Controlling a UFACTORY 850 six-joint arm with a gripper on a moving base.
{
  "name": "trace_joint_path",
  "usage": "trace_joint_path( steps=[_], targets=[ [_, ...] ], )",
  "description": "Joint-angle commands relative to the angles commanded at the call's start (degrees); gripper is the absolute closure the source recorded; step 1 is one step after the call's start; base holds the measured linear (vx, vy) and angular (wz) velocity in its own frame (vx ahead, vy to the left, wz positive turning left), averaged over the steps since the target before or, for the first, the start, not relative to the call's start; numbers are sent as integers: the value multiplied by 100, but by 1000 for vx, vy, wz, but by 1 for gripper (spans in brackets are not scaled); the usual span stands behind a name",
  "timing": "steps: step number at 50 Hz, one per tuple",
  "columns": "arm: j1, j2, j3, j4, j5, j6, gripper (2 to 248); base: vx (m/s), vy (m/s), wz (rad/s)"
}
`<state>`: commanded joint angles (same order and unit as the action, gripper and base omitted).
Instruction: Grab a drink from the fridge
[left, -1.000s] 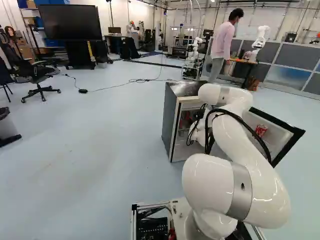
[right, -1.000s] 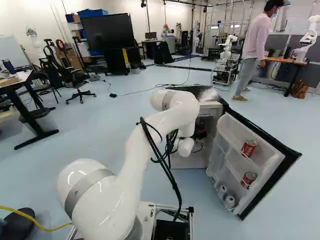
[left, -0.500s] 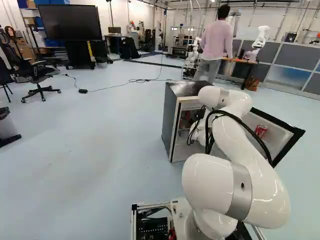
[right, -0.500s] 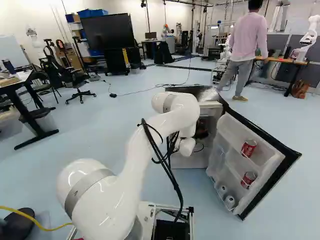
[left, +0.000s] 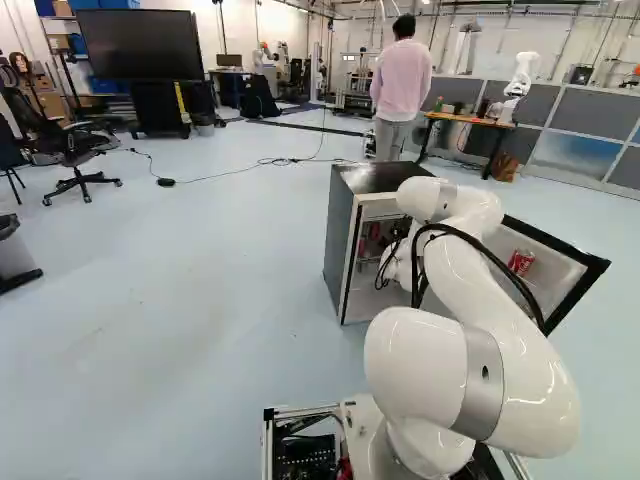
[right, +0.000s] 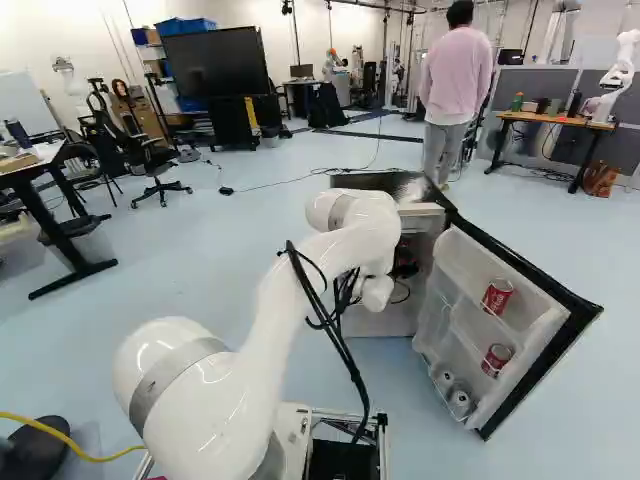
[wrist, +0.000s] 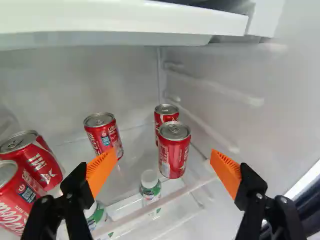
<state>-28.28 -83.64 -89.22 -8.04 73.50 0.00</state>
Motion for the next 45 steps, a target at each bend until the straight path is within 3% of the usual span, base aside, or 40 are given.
trace_joint_path(
  steps=[45],
  targets=[
    [-68, -472, -841, 0, -316, 0, 3, 0, 0, 0]
  ],
)
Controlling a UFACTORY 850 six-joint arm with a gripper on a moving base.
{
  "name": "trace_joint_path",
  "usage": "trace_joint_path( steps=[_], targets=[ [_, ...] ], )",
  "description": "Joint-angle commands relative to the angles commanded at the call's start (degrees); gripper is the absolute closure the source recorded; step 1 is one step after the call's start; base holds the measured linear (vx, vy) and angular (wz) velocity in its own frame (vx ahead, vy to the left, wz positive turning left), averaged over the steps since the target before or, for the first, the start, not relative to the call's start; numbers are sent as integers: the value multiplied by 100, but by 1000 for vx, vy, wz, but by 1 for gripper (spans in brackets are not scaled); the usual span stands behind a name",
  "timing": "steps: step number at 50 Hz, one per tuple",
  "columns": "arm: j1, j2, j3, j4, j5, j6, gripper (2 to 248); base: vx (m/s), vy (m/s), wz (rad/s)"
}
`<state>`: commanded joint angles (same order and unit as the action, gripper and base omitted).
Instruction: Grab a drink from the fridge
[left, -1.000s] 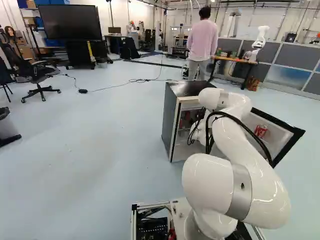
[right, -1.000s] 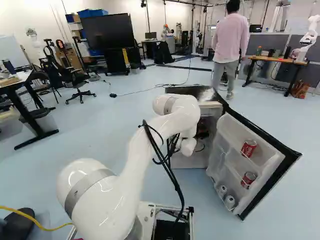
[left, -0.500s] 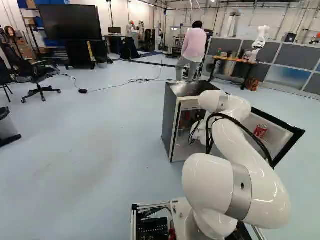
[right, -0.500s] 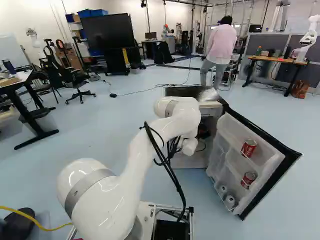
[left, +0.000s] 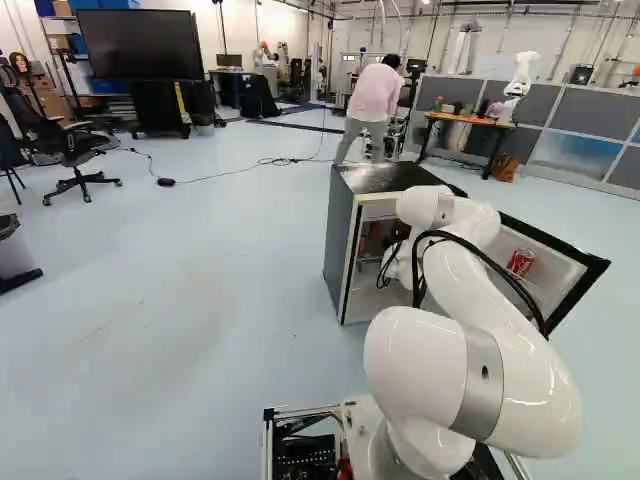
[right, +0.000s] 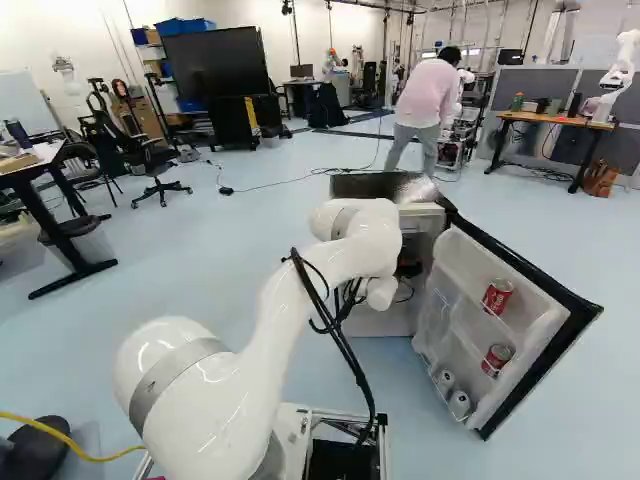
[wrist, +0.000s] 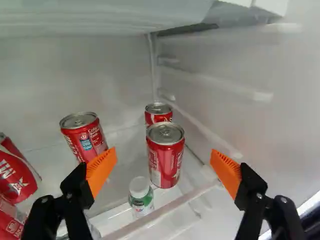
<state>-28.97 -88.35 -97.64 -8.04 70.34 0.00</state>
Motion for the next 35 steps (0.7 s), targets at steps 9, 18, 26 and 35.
trace_joint_path(
  steps=[9, 18, 26, 35],
  targets=[
    [-12, -106, -188, 0, -83, 0, 3, 0, 0, 0],
    [-24, -216, -381, 0, -166, 0, 3, 0, 0, 0],
    [-31, -312, -549, 0, -205, 0, 3, 0, 0, 0],
    [-35, -415, -728, 0, -208, 0, 3, 0, 0, 0]
  ],
)
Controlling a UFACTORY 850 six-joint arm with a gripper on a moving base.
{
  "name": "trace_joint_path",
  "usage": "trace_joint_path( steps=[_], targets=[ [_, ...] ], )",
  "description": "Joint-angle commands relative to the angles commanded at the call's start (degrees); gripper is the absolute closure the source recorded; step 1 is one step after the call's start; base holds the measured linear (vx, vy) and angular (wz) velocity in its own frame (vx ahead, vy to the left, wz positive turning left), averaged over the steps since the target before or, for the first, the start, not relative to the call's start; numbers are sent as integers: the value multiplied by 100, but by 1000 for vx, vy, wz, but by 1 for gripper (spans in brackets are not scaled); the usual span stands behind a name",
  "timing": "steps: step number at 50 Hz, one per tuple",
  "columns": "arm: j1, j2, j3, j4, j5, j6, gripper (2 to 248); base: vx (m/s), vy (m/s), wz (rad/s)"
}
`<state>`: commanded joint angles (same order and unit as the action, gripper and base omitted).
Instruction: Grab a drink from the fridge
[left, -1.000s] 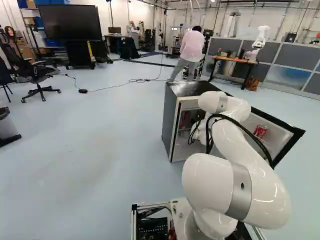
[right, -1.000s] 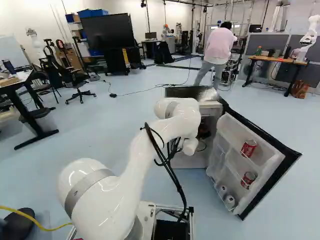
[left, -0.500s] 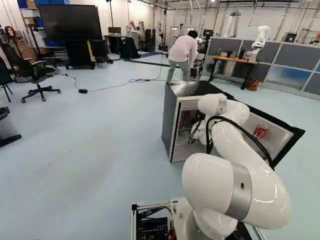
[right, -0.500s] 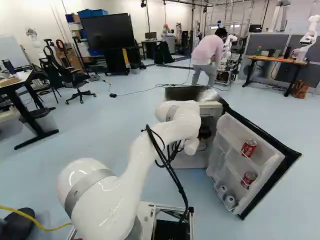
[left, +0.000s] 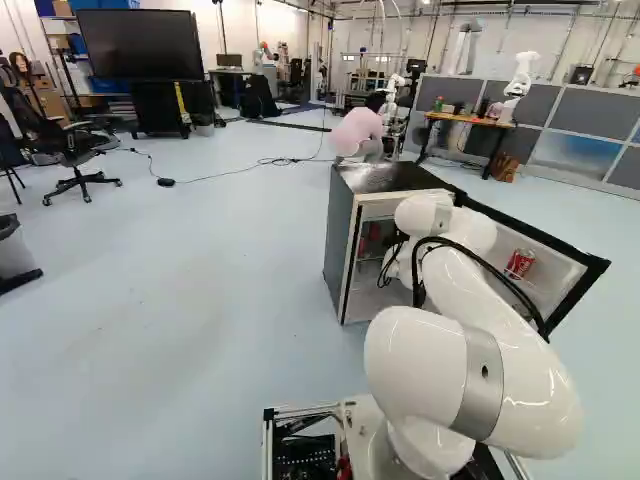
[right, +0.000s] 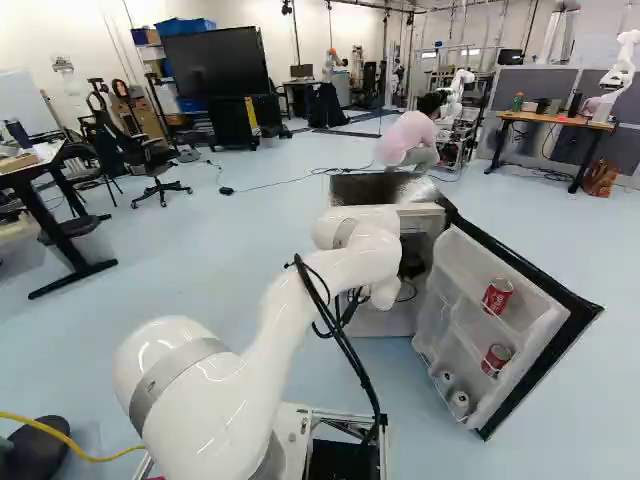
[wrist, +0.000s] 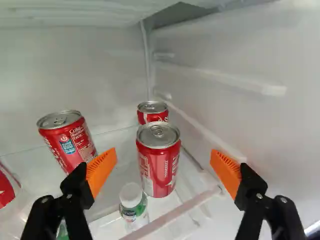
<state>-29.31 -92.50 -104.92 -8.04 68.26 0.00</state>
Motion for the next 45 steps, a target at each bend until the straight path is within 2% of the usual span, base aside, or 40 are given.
trace_joint_path(
  steps=[27, 28, 33, 34, 38, 39, 43, 44, 45],
  targets=[
    [-11, -119, -207, 0, 0, 0, 5, 0, 0, 0],
    [-11, -119, -207, 0, 0, 0, 39, 0, 0, 0],
    [-11, -119, -207, 0, 0, 0, 39, 0, 0, 0],
    [-11, -119, -207, 0, 0, 0, 78, 0, 0, 0],
    [-11, -119, -207, 0, 0, 0, 78, 0, 0, 0],
    [-11, -119, -207, 0, 0, 0, 116, 0, 0, 0],
    [-11, -119, -207, 0, 0, 0, 116, 0, 0, 0],
    [-11, -119, -207, 0, 0, 0, 151, 0, 0, 0],
    [-11, -119, -207, 0, 0, 0, 151, 0, 0, 0]
  ],
)
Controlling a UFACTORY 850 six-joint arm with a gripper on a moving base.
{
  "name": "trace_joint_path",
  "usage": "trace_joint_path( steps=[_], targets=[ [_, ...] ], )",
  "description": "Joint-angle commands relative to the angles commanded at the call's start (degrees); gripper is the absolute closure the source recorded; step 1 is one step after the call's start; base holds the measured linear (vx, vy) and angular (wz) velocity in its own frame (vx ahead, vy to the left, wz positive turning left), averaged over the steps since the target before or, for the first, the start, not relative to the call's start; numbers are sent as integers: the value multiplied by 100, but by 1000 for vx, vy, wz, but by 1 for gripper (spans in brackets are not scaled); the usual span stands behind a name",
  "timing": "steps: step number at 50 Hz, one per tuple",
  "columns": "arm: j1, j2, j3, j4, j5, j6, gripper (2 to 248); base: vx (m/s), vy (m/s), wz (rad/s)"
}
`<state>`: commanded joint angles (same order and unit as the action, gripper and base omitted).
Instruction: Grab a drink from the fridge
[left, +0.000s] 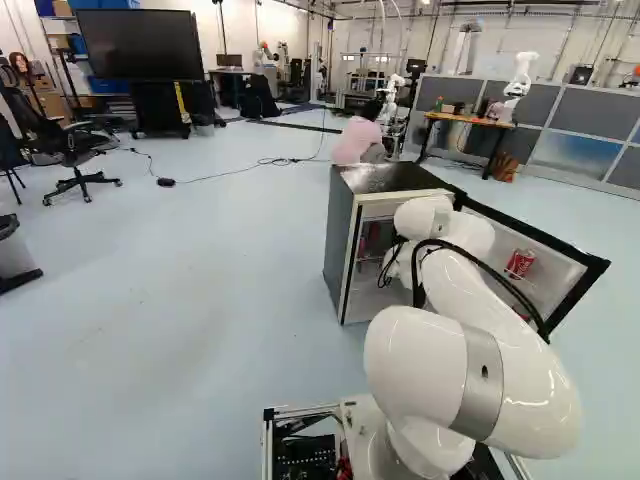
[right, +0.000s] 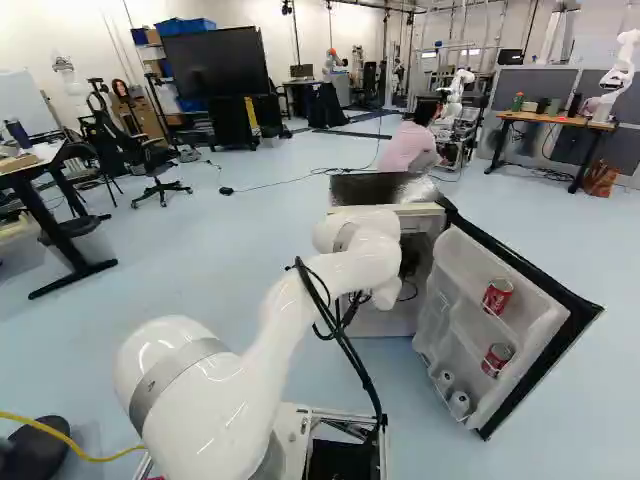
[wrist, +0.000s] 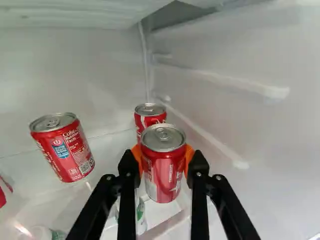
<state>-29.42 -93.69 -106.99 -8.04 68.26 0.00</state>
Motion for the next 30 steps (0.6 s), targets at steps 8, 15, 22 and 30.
trace_joint_path(
  steps=[8, 15, 22, 30],
  targets=[
    [0, 0, 0, 0, 0, 0, 152, 0, 0, 0],
    [0, 0, 0, 0, 0, 0, 152, 0, 0, 0],
    [0, 0, 0, 0, 0, 0, 152, 0, 0, 0],
    [0, 0, 0, 0, 0, 0, 152, 0, 0, 0]
  ],
)
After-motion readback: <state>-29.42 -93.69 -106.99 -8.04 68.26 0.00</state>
